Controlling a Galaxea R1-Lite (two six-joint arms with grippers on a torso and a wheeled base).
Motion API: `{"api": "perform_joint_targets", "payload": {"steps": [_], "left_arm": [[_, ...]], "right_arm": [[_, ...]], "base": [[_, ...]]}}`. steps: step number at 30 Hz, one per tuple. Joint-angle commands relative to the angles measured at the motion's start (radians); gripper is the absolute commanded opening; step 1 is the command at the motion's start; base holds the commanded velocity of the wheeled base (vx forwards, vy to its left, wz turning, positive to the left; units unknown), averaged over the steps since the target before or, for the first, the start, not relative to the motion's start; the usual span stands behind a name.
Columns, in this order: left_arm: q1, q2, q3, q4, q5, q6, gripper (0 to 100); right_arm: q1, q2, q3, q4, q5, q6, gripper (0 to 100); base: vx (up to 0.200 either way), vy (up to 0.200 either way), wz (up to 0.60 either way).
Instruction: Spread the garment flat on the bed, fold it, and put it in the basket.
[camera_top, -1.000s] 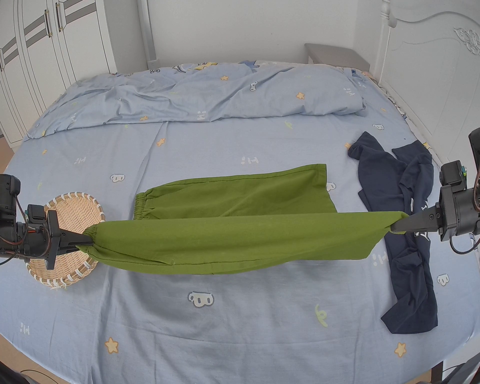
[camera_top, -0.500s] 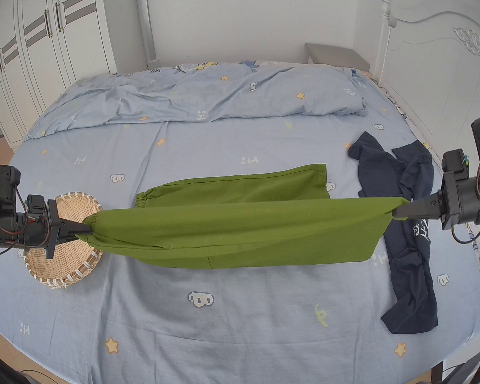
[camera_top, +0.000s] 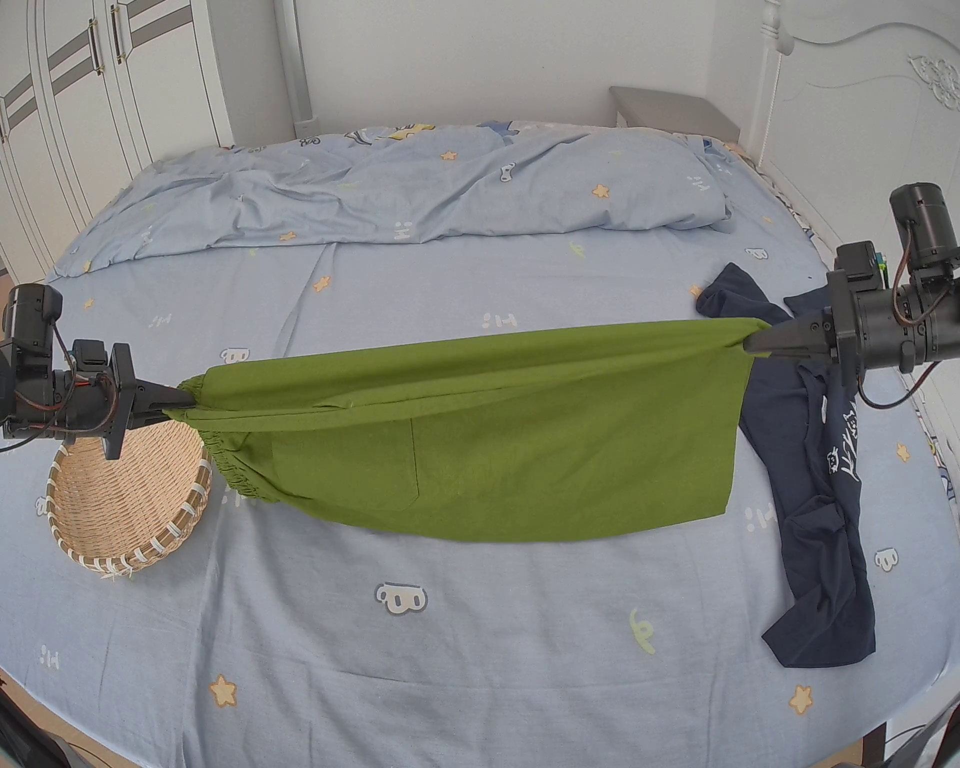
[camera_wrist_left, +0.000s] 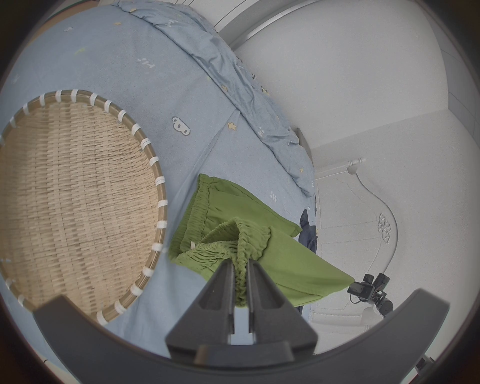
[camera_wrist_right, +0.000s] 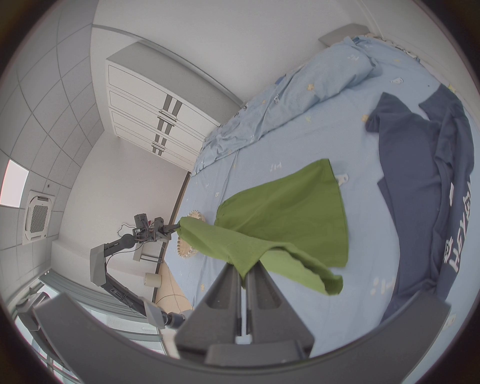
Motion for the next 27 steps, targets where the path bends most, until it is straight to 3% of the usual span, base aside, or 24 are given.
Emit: {"api": "perform_joint_targets", "payload": {"steps": [1, 16, 27], "left_arm": [[-0.021, 0.081, -0.059, 0.0, 0.003, -0.004, 0], [-0.047, 0.185, -0.191, 0.0, 0.021, -0.004, 0], [-0.067, 0.276, -0.301, 0.041, 0.029, 0.004, 0]], "right_arm": [[-0.017, 0.1, -0.074, -0.033, -0.001, 0.002, 0], [-0.082, 0.261, -0.255, -0.089, -0.003, 0.003, 0], [-0.083, 0.37, -0.342, -0.094, -0.01, -0.009, 0]], "base": [[0.0, 0.0, 0.0], [0.0, 0.0, 0.0], [0.0, 0.0, 0.0]]}}
